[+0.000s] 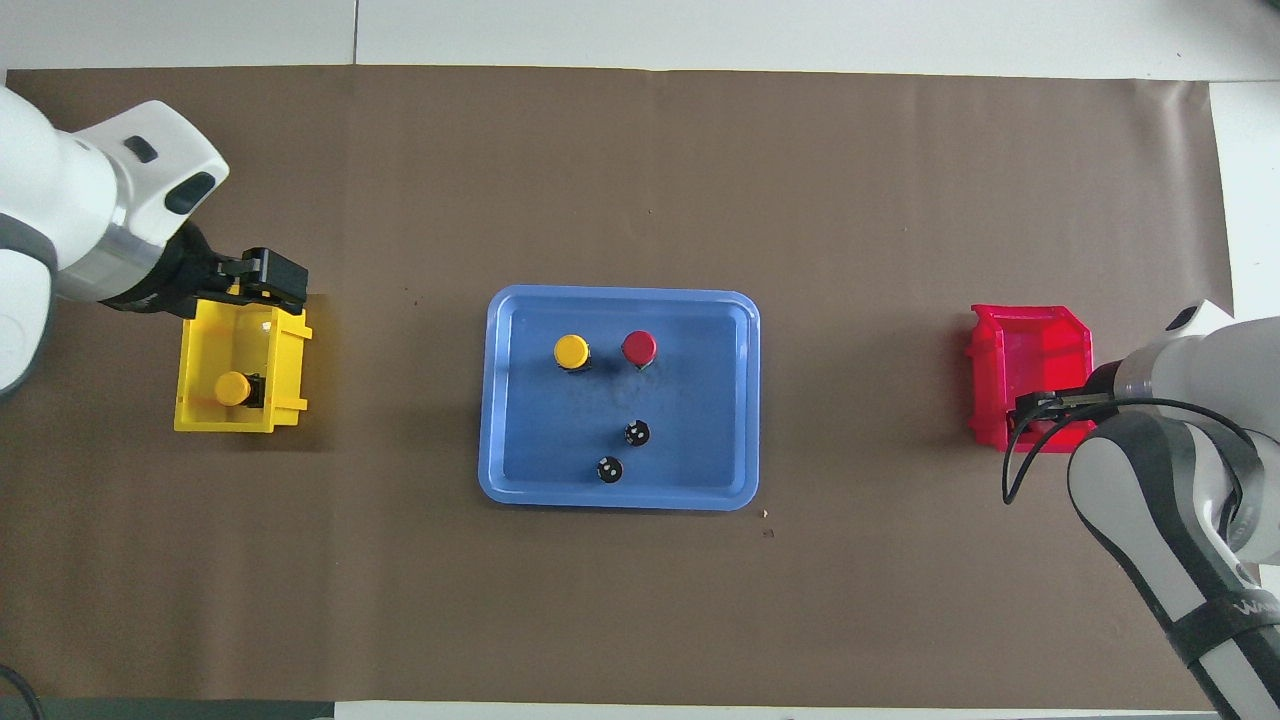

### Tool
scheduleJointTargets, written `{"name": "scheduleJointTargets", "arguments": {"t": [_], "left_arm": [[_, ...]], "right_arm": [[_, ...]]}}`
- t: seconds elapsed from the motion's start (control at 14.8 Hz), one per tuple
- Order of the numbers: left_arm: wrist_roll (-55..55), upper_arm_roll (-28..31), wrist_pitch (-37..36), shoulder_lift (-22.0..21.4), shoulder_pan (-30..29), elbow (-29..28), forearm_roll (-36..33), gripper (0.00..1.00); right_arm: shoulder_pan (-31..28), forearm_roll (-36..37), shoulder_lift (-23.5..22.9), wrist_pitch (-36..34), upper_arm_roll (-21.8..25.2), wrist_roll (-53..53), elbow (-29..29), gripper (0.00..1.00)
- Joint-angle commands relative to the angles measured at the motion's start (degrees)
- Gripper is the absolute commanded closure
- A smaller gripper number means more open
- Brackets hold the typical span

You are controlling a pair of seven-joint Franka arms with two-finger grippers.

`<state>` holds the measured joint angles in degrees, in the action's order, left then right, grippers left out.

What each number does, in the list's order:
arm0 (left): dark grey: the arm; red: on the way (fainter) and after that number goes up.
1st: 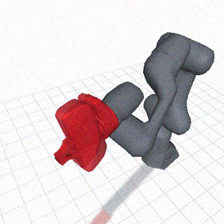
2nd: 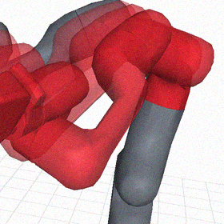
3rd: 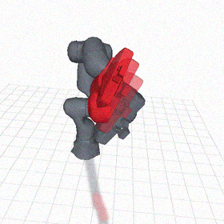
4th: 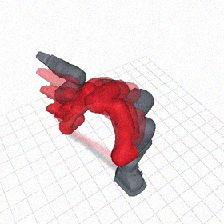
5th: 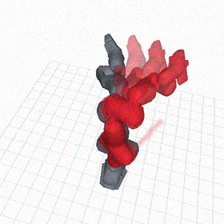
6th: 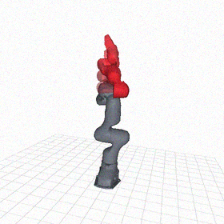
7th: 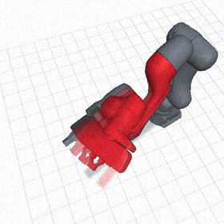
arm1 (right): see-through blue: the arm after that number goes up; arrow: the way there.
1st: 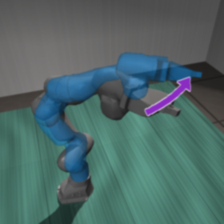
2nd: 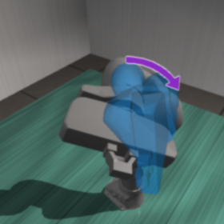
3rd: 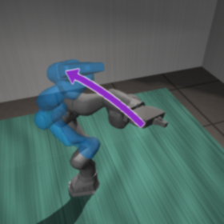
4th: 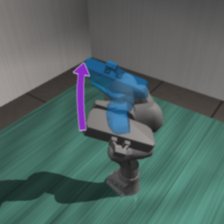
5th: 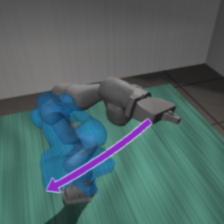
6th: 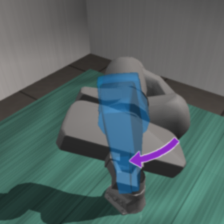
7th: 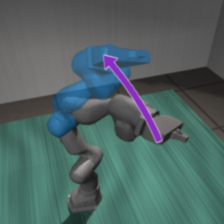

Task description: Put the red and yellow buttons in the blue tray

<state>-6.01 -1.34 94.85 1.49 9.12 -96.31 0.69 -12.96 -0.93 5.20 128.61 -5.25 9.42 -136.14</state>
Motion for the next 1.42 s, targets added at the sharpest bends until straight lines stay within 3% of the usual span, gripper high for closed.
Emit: {"name": "scheduleJointTargets", "arguments": {"t": [0.0, 0.14, 0.2, 0.41, 0.54, 0.74, 0.88, 1.08, 1.35], "left_arm": [[7.40, -0.68, -1.68, -0.96, -4.80, -0.03, 0.54, 0.00], [10.39, -0.68, -2.39, -1.13, -6.48, 0.33, 0.54, 0.00], [10.49, -0.68, -1.17, -1.74, -7.10, -1.32, 0.54, 0.00], [10.50, -0.51, 11.29, -6.57, -8.07, -14.40, 0.54, 0.01], [10.58, -0.51, 15.96, -6.67, -8.68, -18.64, 0.54, 0.03], [10.76, -0.51, 19.22, -5.88, -9.91, -22.77, 0.46, 0.11], [10.67, -0.42, 26.31, -5.97, -10.00, -28.38, 0.37, 0.16], [10.67, -0.51, 30.04, -5.36, -10.09, -31.83, 0.37, 0.23], [12.42, -0.51, 31.18, -5.18, -10.09, -34.74, 0.37, 0.25]], "right_arm": [[-1.02, -1.00, 2.10, 1.38, -0.64, 1.92, -2.47, 0.39], [-1.11, -1.00, 1.57, 2.52, -0.64, 2.10, -2.99, 0.43], [-0.93, -1.00, 1.57, 2.70, -0.64, 2.01, -2.99, 0.50], [-0.75, -1.00, 1.57, 2.35, -0.64, 2.01, -3.00, 0.72], [-0.75, -0.91, 1.22, 0.35, -0.64, 2.45, -0.99, 0.75], [-0.84, -0.04, -2.11, -14.47, -0.64, 4.29, 12.68, 0.75], [-0.32, 0.58, -4.22, -23.28, -1.17, 3.60, 22.28, 0.75], [7.30, 0.41, -8.52, -26.92, -1.34, -7.78, 31.87, 0.74], [22.15, -0.65, -11.86, -17.18, -1.52, -33.35, 32.16, 0.74]]}}
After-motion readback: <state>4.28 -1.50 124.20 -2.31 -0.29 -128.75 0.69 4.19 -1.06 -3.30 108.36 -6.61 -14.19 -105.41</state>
